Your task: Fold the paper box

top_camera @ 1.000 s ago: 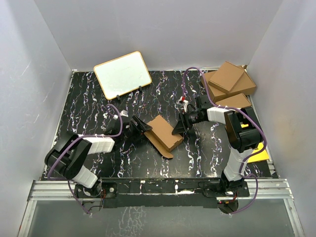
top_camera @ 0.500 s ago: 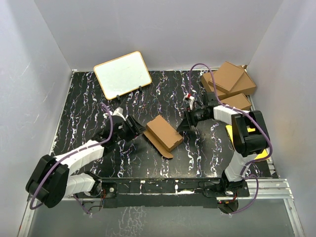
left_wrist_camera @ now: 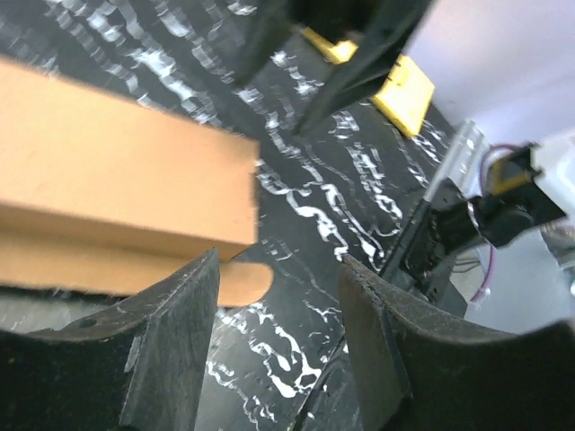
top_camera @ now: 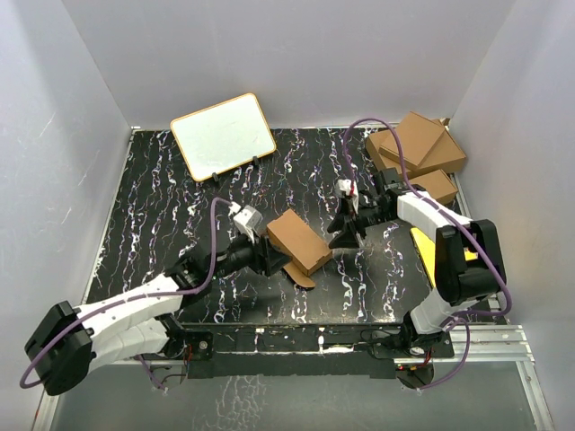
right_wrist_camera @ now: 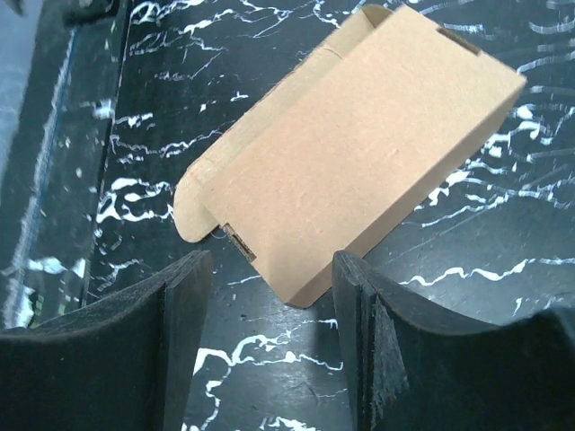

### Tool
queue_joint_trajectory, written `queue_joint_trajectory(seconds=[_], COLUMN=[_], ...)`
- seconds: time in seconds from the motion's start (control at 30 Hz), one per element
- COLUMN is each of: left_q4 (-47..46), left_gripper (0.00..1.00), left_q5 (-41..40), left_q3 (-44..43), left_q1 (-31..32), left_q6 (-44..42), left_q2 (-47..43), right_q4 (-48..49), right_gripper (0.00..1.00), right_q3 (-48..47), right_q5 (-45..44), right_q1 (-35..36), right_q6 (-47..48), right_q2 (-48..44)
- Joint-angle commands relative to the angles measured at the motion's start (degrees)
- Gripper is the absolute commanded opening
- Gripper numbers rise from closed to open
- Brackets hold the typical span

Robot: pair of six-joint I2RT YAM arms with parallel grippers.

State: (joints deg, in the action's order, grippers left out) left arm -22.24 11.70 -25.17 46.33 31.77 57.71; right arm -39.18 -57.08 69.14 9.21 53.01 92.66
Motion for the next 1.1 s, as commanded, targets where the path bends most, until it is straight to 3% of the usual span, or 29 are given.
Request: queue_joint_trajectory(seconds=[0.0,0.1,0.17,0.3,0.4,0.47,0.7,0.8,0.9,1.07], left_q4=[-15.18,-18.28,-17.4,-19.11,-29.28,-28.16,4.52,14.24,17.04,14.89], left_gripper=[0.54,0.57,0.6,0.61,0.58,0.53,0.52,0.46,0.38,0.33], left_q5=[-0.82,-2.07,-3.26,-8.2,-15.43,-21.72,-30.18,-34.2,-33.44,-22.49], left_q3=[3.12,2.49,1.04,1.5,6.82,7.48,-4.98,-7.47,-5.78,-2.93], left_q1=[7.07,13.99,16.73,17.22,17.22,17.21,17.22,16.9,13.97,6.39], left_q6=[-15.7,-27.06,-34.37,-35.47,-27.04,-17.34,5.77,14.73,20.27,22.48], left_q2=[-2.94,-2.4,-1.48,-1.01,-2.4,-3.04,1.07,1.5,-0.4,-0.06], right_q4=[-12.52,-25.1,-28.63,-27.15,-26.98,-25.42,-24.63,-22.02,-18.54,-13.08], right_gripper=[0.61,0.68,0.74,0.76,0.76,0.76,0.75,0.73,0.69,0.67], right_q3=[0.87,-0.19,-0.76,-0.02,1.34,2.1,1.91,2.13,2.96,4.53], right_q5=[5.47,5.0,4.26,2.73,1.83,0.88,2.13,1.94,1.32,0.67], right_q1=[-0.16,0.01,0.25,1.09,1.18,1.17,1.44,1.49,1.48,1.61], right_q6=[29.7,52.57,62.74,63.39,64.3,63.33,60.01,55.72,50.44,45.04], right_q2=[-2.93,-2.59,-2.6,-3.32,-4.71,-5.84,-7.75,-8.55,-9.41,-10.64])
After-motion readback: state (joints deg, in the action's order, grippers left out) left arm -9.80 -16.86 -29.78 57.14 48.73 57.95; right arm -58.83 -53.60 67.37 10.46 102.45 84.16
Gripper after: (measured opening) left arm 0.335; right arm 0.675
